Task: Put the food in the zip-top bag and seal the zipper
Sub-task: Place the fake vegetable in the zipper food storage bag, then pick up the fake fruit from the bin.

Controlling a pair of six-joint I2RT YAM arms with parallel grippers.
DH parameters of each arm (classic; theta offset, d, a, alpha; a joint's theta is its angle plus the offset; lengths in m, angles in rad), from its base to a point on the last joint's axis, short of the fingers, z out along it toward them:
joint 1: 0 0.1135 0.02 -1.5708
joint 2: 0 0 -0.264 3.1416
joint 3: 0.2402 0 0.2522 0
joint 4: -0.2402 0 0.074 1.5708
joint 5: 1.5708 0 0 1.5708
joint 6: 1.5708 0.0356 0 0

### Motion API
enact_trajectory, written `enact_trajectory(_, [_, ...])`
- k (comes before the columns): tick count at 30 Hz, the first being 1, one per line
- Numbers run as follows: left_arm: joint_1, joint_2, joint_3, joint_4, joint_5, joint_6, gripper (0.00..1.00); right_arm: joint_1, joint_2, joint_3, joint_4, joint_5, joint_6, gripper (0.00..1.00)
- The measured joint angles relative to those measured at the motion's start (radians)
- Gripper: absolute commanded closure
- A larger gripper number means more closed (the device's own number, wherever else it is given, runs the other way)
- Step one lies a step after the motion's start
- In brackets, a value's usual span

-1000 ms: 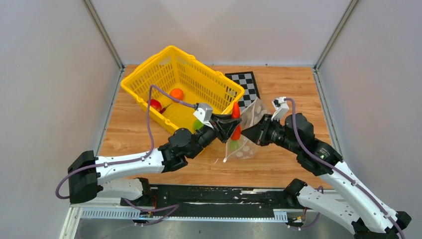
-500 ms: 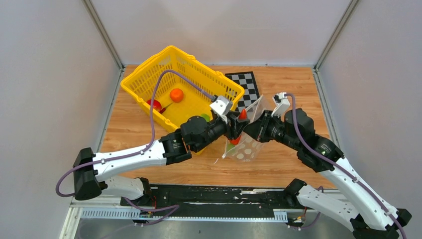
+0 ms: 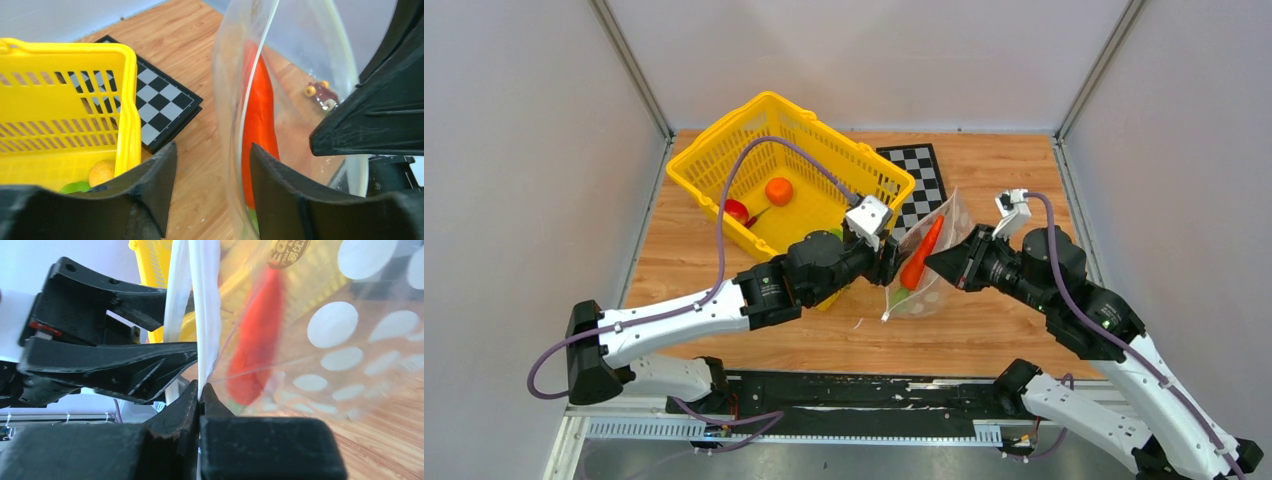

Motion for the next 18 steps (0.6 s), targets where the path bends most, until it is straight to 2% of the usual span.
enact_trajectory(3, [0.000, 0.031, 0.058, -0.071, -0.005, 0.008, 0.62, 0.000, 0.007, 0.040, -0.010, -0.016, -0.006, 1.00])
enact_trajectory(4, [0.000, 0.047, 0.077, -0.086, -0.002, 0.011, 0.73, 0.000, 0.004, 0.039, -0.011, -0.020, -0.006, 1.00])
enact_trajectory(5, [0.000, 0.062, 0.092, -0.098, 0.006, 0.014, 0.77, 0.000, -0.003, 0.032, -0.011, -0.020, -0.007, 1.00])
enact_trajectory(8, [0.000, 0.092, 0.105, -0.120, 0.028, 0.020, 1.00, 0.000, -0.010, 0.023, -0.050, -0.001, -0.021, 1.00])
enact_trajectory(12, [0.000, 0.119, 0.132, -0.189, 0.029, 0.024, 1.00, 0.000, 0.048, 0.068, -0.164, 0.022, -0.086, 1.00])
enact_trajectory(18, [0.018, 0.147, 0.187, -0.269, -0.074, 0.026, 1.00, 0.000, 0.117, 0.174, -0.369, 0.076, -0.224, 1.00])
